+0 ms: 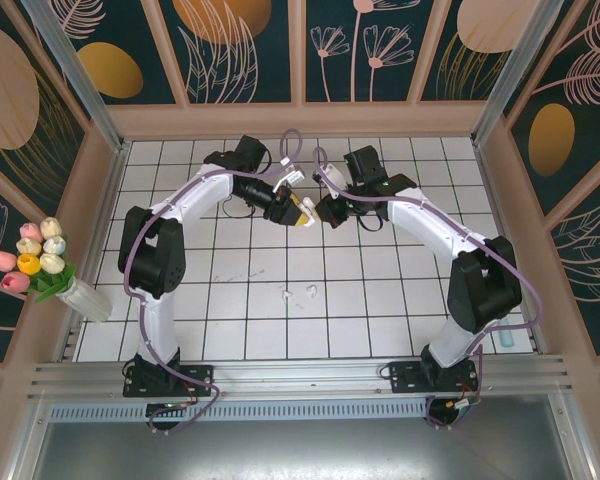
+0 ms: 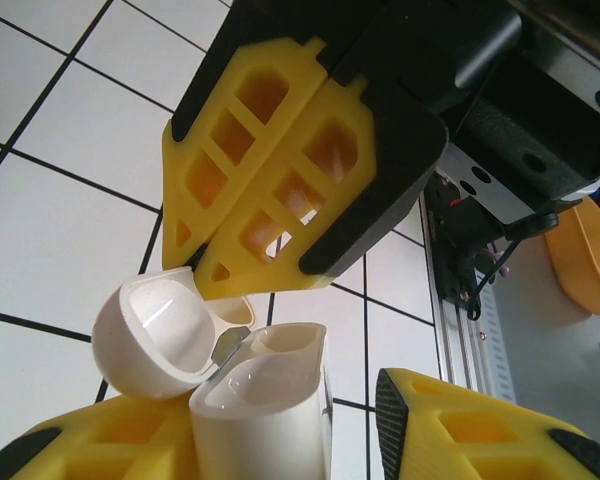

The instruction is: Insert the wireless bluetooth earbuds into the charging case

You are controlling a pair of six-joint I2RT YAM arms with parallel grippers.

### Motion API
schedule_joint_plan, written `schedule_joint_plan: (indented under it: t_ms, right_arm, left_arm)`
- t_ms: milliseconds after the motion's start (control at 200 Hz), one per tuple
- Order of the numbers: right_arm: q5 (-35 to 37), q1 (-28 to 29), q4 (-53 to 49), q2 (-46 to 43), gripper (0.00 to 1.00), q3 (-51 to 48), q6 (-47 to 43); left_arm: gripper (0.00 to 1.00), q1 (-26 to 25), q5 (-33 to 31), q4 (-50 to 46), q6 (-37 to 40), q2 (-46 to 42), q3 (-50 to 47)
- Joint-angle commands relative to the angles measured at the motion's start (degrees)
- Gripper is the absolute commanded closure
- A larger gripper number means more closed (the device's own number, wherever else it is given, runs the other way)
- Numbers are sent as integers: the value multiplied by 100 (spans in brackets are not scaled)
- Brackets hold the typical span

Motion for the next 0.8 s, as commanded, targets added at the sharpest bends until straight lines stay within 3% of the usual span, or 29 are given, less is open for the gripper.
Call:
schedule_joint_plan:
  t_ms: [0,290,611,706,796]
  right_arm:
    - [29,48,-179,24,100,53,-137]
    - [73,43,-187,-22,100,7,-155]
    - [244,7,-6,-142,100,-37,-8]
    - [176,-186,281,-437,72,-158,294]
    - [1,-436,503,-889,56,-319,684]
  left_arm:
    - [55,-16,204,-194,229,85,225]
    - [63,-20,285,-421,332,188,389]
    - [84,-14,417,-331,342,183,365]
    - [89,-14,382,-66,238,102,256]
    - [98,-12,227,509,-109,-131,-68]
